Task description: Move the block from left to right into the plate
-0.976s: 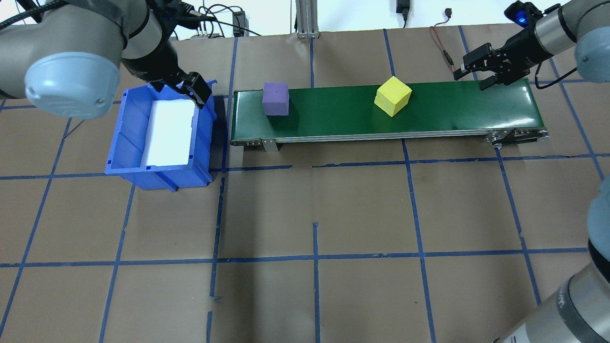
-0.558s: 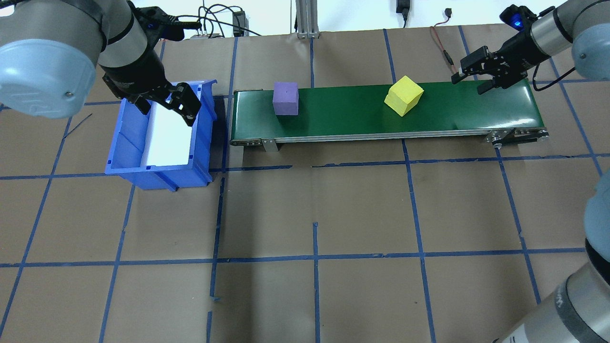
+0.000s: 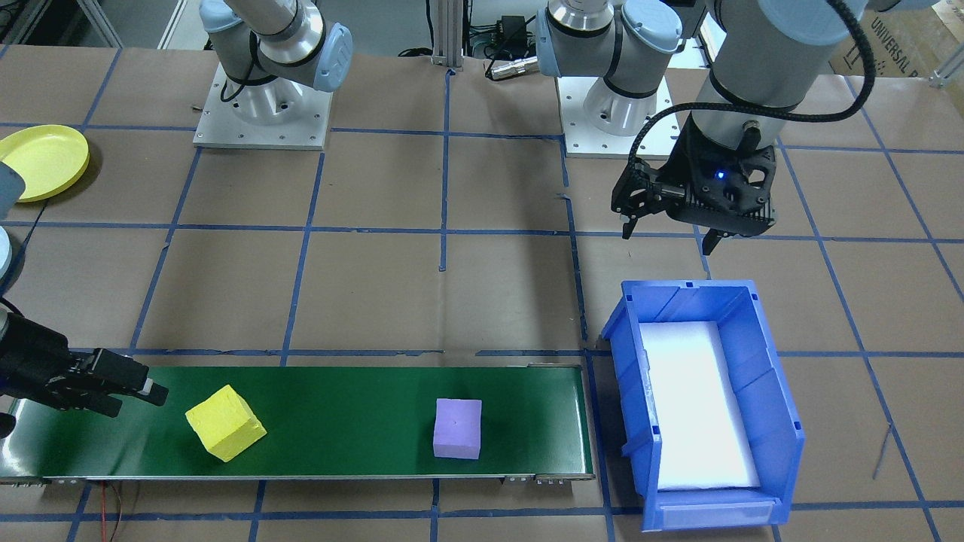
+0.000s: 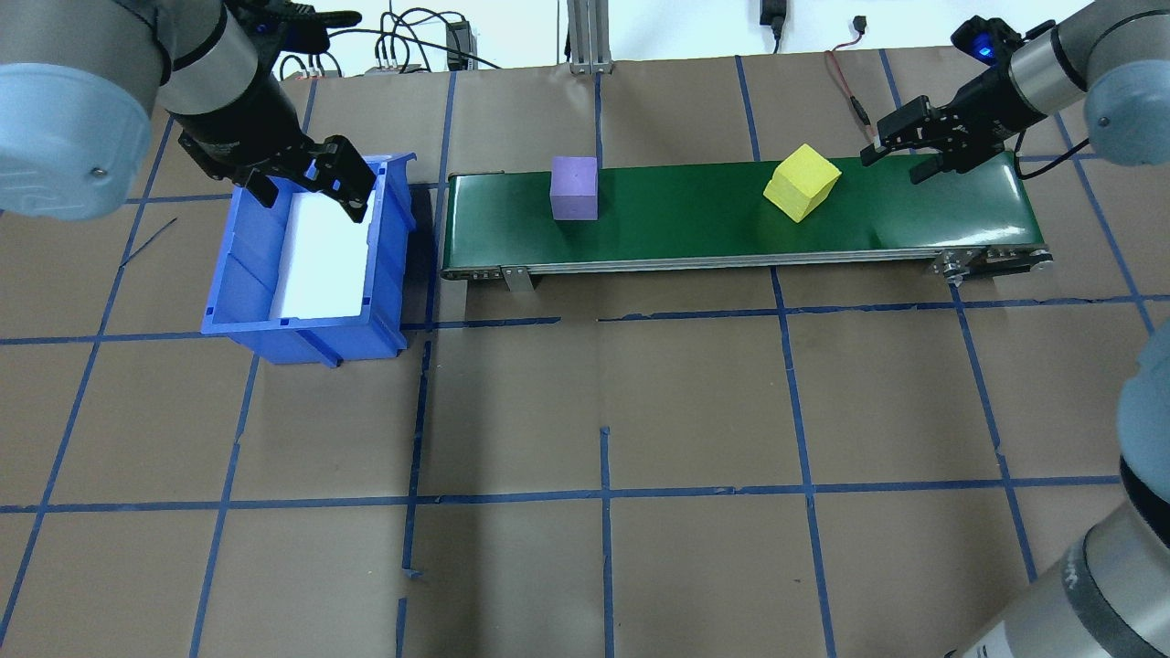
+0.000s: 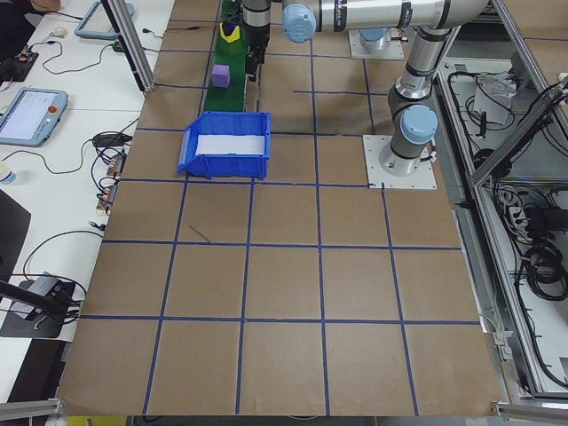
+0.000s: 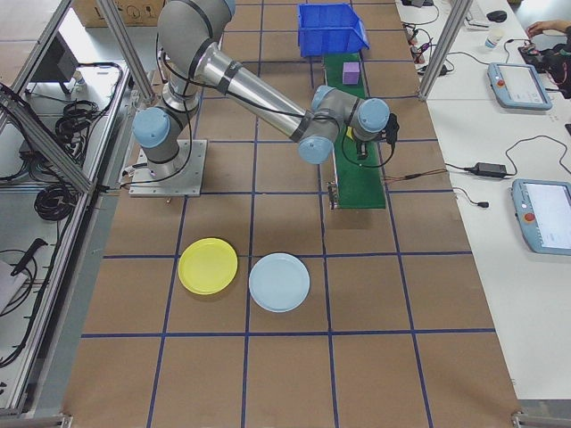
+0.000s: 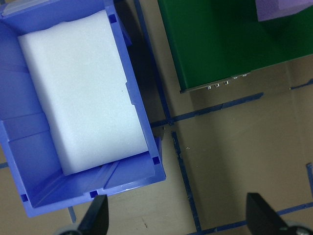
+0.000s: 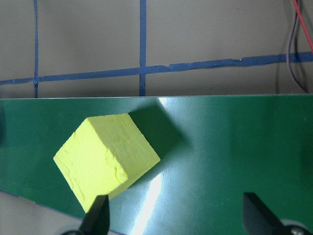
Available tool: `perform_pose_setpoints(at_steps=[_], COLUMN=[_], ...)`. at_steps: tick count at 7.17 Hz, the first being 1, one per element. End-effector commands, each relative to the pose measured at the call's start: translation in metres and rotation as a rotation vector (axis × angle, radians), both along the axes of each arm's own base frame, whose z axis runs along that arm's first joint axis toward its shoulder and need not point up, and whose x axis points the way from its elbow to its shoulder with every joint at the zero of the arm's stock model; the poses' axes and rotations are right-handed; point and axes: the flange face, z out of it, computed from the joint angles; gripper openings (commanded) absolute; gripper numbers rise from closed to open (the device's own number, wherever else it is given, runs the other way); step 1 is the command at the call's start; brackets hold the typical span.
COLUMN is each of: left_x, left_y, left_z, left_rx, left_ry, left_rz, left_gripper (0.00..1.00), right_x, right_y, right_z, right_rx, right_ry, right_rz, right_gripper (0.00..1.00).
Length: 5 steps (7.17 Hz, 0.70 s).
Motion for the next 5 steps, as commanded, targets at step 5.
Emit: perform_pose_setpoints(at_steps=[5], left_x=[0.005], left_y=[0.003], left_z=[0.017], left_rx=[0.015], left_ry=[0.0], left_rz=[0.125], left_gripper=[1.0], right_x=[0.024], right_y=[0.001], right_z=[-0.025], right_rx=[-0.029], right_ry=[0.052], right_rz=[0.054], right_gripper=[0.98])
